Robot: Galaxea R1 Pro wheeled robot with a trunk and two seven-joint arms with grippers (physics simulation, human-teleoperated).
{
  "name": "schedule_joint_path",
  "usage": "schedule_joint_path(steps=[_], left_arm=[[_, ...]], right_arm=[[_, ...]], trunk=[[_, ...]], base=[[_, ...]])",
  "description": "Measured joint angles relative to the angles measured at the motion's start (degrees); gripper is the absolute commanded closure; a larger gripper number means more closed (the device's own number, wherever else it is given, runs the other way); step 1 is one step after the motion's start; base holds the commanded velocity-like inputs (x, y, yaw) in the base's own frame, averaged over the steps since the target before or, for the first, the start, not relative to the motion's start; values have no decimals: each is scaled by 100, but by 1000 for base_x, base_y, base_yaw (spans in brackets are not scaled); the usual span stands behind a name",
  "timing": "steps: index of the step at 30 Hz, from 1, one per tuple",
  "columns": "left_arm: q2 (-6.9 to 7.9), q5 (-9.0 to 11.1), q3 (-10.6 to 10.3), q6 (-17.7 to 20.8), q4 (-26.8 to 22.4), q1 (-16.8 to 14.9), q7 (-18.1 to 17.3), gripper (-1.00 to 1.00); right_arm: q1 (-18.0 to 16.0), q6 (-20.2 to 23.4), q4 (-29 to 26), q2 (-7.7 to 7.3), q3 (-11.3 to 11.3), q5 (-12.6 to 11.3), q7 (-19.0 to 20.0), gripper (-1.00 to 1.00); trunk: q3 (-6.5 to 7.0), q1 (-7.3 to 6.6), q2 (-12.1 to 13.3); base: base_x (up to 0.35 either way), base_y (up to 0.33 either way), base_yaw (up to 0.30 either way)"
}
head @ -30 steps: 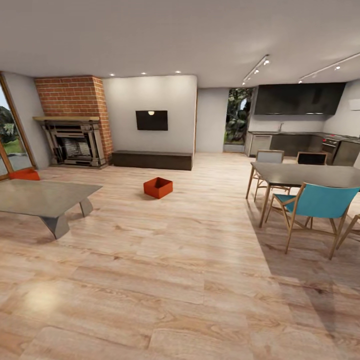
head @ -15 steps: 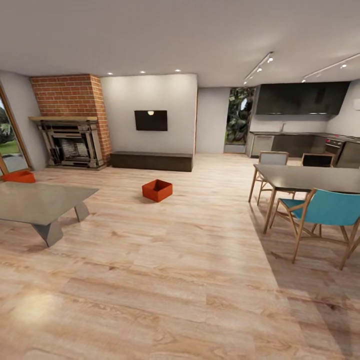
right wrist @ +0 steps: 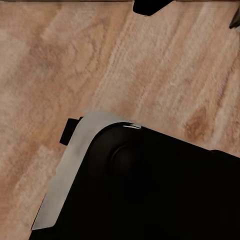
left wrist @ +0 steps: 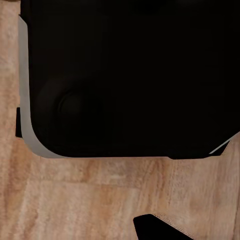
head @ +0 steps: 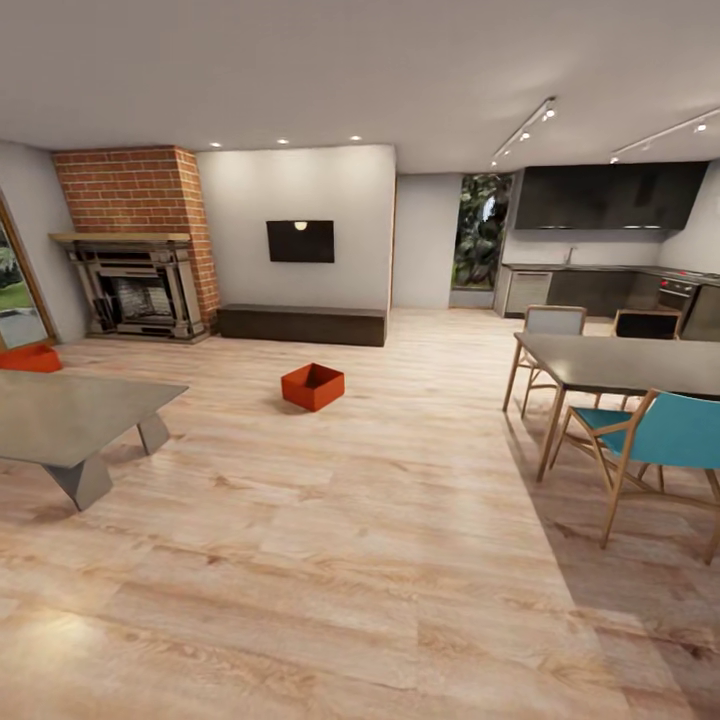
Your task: Move the two storage containers from the living room to the garage. In the garage, place one container on the floor and stack the other container on top of it (either order is fine).
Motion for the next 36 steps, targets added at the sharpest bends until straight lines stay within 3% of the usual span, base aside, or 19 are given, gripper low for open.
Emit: schedule_joint_path(steps=[36], left_arm=[[0, 0, 0, 0, 0, 0, 0, -100]], right_arm=[[0, -6, -1, -9, 0, 5, 1, -100]], trunk=[[0, 0, 0]], base=[[322, 0, 0]])
